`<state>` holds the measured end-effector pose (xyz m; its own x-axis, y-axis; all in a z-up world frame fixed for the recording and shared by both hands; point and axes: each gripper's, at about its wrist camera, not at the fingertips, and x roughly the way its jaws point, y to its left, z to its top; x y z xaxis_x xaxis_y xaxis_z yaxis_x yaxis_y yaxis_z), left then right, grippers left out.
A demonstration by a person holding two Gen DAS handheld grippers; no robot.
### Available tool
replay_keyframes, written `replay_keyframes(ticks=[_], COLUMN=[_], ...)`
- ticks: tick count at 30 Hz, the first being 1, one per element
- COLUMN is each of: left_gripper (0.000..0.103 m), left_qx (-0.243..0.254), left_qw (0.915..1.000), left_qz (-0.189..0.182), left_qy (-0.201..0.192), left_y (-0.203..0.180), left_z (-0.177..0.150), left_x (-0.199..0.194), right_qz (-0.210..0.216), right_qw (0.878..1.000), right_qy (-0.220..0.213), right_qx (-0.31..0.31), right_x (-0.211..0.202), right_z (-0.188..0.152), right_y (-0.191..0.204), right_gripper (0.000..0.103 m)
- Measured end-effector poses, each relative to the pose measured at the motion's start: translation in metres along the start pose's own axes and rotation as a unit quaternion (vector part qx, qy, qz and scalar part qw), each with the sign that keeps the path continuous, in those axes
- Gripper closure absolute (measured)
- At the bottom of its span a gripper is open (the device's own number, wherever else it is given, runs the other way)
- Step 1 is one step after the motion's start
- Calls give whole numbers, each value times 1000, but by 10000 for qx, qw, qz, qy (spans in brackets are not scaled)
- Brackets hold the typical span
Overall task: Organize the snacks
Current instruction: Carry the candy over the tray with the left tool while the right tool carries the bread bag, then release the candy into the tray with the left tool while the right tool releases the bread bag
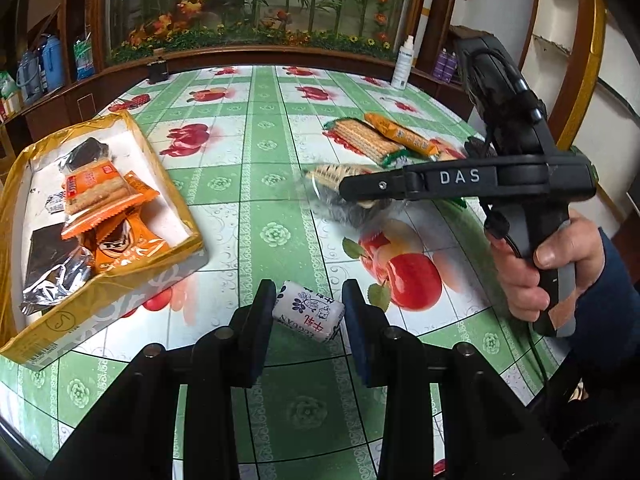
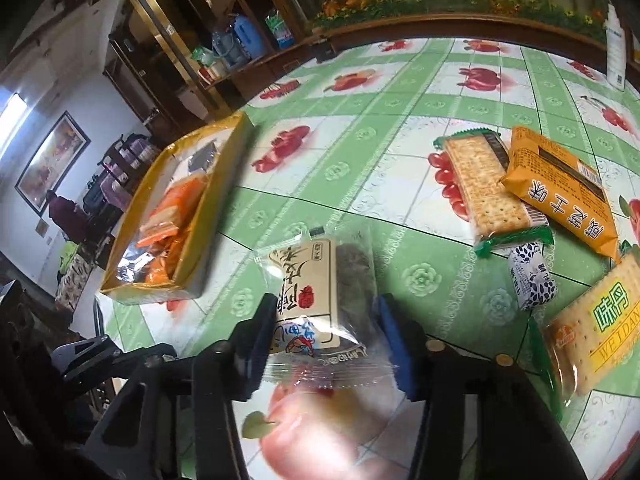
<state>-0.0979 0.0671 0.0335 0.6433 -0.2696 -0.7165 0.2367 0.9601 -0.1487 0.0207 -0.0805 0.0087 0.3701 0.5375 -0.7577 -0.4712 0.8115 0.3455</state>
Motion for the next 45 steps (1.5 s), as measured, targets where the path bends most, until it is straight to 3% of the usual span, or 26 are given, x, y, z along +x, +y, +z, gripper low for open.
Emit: replay_keyframes(ticks=[11, 20, 32, 45], left_gripper=[71, 71, 71, 71], left_qx=[-374, -689, -1299, -1560], left_qw=[9986, 9948, 9833, 9764], left_qz=[77, 327, 1020, 1352], left_qy=[-363, -681, -767, -633], left_y=[30, 68, 138, 163], left_z=[7, 16, 18, 16], left_x=[-24, -45, -35, -18], right_qz=[367, 757, 971, 867], right_qw=[9971, 9936, 9935, 9956], right_qy=[-546, -827, -583, -363], right_qx=[385, 97, -94, 12], right_x=[-23, -24, 21, 83], right_z=[3, 6, 25, 55], right_y=[3, 54, 113, 149], right_gripper=[60, 60, 61, 61])
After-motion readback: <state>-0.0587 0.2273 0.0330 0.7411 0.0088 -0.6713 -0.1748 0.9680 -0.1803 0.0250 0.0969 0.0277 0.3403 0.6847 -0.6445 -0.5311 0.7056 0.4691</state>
